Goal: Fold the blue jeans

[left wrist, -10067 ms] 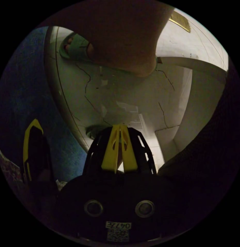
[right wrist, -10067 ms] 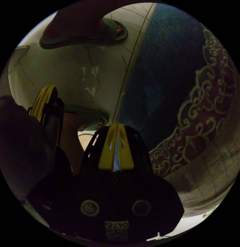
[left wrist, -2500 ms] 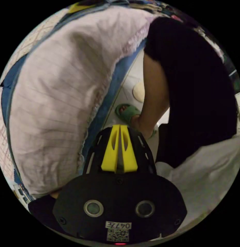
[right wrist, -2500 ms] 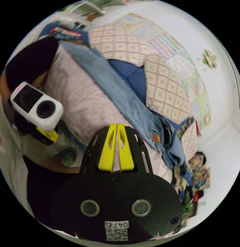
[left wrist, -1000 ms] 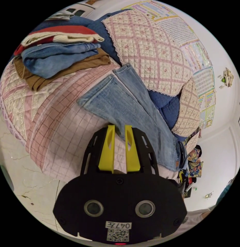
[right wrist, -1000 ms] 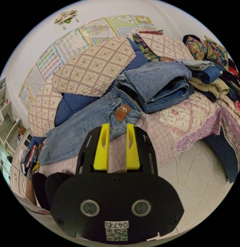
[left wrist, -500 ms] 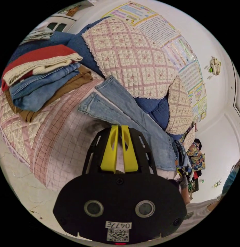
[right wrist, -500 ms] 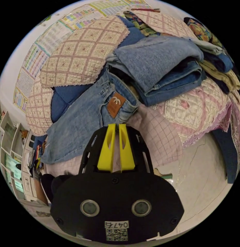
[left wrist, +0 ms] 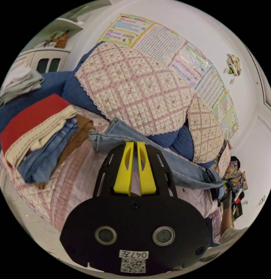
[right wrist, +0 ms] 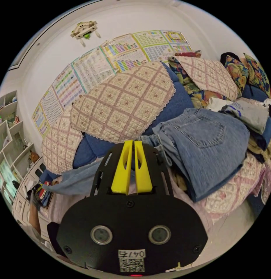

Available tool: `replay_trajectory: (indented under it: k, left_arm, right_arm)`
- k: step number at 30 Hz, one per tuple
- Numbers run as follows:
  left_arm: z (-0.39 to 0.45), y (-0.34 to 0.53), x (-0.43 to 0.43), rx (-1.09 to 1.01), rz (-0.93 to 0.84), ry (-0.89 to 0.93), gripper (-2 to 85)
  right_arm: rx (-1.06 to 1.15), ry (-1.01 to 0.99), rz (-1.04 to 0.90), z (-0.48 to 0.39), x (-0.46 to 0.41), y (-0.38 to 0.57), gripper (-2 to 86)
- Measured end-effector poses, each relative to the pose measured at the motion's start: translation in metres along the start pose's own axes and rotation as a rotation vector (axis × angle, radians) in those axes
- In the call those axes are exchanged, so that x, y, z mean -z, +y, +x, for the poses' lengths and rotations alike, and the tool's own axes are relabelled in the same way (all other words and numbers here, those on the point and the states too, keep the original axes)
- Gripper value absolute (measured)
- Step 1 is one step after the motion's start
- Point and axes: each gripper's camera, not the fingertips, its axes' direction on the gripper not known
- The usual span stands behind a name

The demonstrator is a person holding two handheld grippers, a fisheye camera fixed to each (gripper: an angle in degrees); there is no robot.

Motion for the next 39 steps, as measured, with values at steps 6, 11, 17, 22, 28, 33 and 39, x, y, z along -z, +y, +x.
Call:
replay_trajectory:
  k: [6, 11, 17, 22, 28, 33, 39]
  left_arm:
    - [0.019, -0.093, -0.138, 0.057, -0.139, -0.089, -0.8]
    - [0.021, -0.120, -0.250, 0.097, -0.205, -0.143, -0.7]
    - [0.011, -0.124, -0.340, 0.058, -0.267, -0.163, 1.8]
    - [-0.025, -0.134, -0.363, 0.116, -0.320, 0.065, 7.9]
    - [-0.069, -0.152, -0.273, 0.161, -0.237, 0.073, 10.9]
    - [-0.082, -0.086, -0.230, 0.191, -0.349, 0.032, 10.7]
    - [-0.129, -0.027, -0.256, 0.462, -0.308, 0.148, 11.1]
  right_arm:
    - [0.013, 0.131, -0.076, -0.038, -0.119, -0.070, -1.0]
    - [0.061, 0.286, -0.143, -0.061, -0.220, -0.088, -1.0]
    - [0.077, 0.369, -0.245, -0.061, -0.296, -0.088, -0.9]
    - [0.064, 0.388, -0.318, -0.066, -0.327, -0.096, 0.8]
    - [0.149, 0.255, -0.266, -0.094, -0.293, -0.105, 10.3]
    - [0.280, 0.163, -0.181, -0.123, -0.225, -0.073, 6.2]
    - [0.247, 0.125, -0.221, -0.120, -0.182, -0.044, 3.9]
